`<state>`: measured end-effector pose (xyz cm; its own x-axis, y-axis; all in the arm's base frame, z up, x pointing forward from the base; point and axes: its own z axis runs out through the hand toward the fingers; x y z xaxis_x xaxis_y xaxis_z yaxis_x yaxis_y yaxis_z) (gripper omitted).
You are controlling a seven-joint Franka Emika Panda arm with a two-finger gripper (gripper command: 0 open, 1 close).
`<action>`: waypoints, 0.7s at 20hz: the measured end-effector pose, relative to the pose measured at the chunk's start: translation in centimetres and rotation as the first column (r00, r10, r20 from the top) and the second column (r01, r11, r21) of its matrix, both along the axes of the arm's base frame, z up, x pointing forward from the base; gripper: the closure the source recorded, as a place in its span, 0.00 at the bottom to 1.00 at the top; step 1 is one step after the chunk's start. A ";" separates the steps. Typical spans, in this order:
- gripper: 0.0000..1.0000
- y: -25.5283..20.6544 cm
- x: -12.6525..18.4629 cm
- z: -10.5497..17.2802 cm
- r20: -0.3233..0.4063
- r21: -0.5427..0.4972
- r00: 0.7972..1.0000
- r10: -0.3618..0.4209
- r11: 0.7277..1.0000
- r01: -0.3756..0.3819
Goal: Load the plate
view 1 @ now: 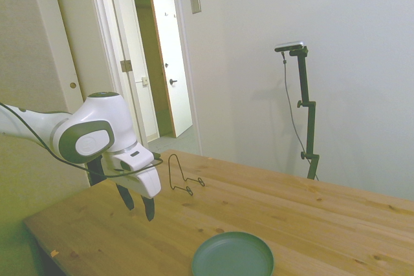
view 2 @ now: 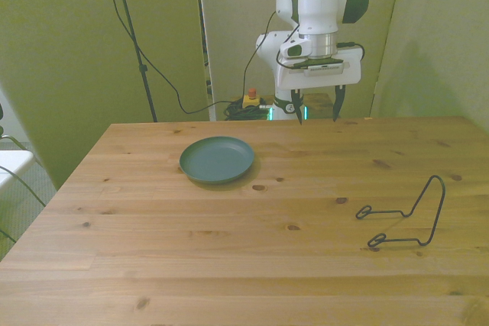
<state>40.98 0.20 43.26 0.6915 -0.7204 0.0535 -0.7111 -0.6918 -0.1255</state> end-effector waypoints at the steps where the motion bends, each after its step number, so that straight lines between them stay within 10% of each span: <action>1: 0.00 0.0 0.0 0.0 -0.001 0.000 1.000 -0.002 1.000 0.002; 14: 0.00 -5.8 3.6 0.4 0.013 -0.328 0.994 -0.108 0.939 0.107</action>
